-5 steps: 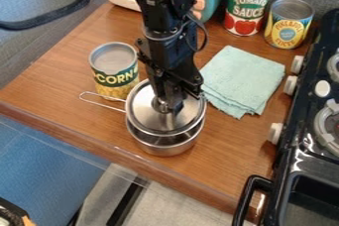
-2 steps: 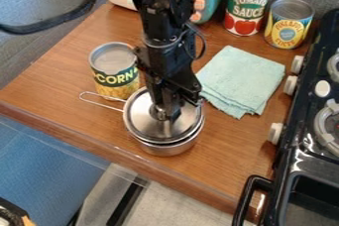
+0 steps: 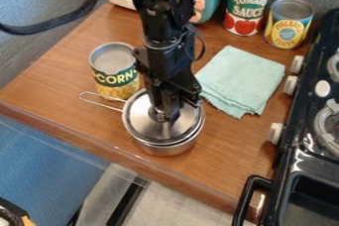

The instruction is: Put the silver lid on the silver pot

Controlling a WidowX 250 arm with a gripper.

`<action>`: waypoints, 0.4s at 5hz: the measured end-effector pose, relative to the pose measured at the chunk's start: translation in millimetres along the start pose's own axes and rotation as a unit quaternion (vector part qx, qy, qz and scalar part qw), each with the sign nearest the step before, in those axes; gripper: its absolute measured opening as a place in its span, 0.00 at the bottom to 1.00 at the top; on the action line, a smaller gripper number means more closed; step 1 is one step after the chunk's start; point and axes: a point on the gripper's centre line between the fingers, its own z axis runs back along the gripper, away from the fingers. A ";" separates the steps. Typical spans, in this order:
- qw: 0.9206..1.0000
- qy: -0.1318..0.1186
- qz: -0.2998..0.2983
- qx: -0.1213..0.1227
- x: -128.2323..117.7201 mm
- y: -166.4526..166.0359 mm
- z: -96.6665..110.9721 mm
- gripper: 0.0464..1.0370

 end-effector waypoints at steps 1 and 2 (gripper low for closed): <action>1.000 0.008 0.001 -0.001 -2.6 -0.7 0.0 0.58; 1.000 0.023 0.007 -0.005 -5.3 -1.5 4.3 0.89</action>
